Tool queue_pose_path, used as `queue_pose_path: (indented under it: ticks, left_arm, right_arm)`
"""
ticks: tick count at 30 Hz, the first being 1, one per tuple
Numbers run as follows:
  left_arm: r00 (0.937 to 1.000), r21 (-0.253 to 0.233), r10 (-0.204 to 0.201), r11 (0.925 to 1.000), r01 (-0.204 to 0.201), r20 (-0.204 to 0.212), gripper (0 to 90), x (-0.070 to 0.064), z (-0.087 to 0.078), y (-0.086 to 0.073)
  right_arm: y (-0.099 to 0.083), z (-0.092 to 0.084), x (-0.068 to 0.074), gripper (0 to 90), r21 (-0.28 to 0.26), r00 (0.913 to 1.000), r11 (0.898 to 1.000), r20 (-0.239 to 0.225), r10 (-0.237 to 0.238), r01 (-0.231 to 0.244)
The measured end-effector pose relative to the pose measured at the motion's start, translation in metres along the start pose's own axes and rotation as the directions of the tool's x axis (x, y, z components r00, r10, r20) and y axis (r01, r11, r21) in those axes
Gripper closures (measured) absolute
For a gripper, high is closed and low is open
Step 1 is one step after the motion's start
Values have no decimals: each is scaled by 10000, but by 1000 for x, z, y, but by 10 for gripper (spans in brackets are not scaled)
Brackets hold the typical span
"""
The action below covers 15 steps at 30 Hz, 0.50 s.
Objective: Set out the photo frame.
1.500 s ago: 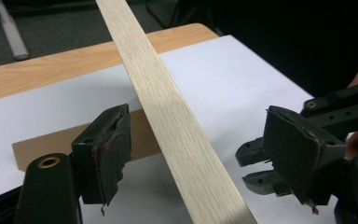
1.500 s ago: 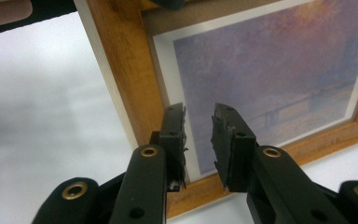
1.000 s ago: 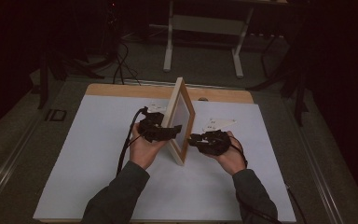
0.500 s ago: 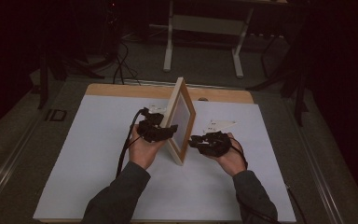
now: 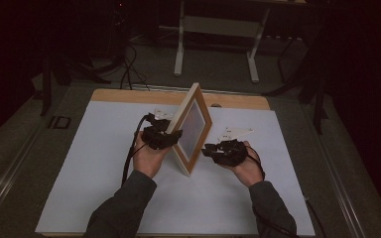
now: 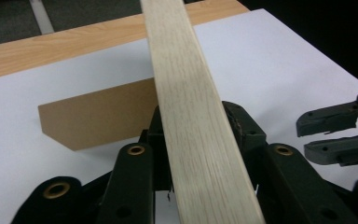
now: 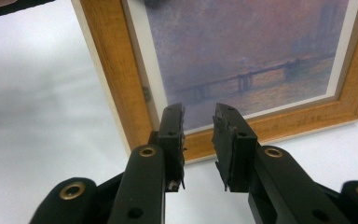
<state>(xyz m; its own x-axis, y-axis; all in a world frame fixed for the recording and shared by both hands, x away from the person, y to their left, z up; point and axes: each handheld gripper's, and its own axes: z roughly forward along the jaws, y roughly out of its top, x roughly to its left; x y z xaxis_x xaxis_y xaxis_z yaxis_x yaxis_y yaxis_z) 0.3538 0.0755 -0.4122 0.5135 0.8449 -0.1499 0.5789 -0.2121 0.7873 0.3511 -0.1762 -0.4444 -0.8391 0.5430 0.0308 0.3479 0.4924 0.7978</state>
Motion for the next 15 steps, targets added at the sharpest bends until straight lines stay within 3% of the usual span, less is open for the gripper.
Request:
queue_pose_path:
  ticks: [5, 8, 15]
  left_arm:
    - [9999, 51, -123, 9999, 122, 29, 737, 8, -3, 0]
    - [9991, 28, -278, 9996, 277, 313, 754, 14, -5, 0]
    - [9982, 70, -166, 9998, 163, 571, 759, 19, -7, -1]
  right_arm:
    - [-1, -1, -1, 726, 21, 10000, 10000, 29, -30, 30]
    - [-1, -1, -2, 726, 42, 10000, 10000, 39, -10, 10]
    - [0, -2, -2, 724, 6, 10000, 10000, 49, -11, 11]
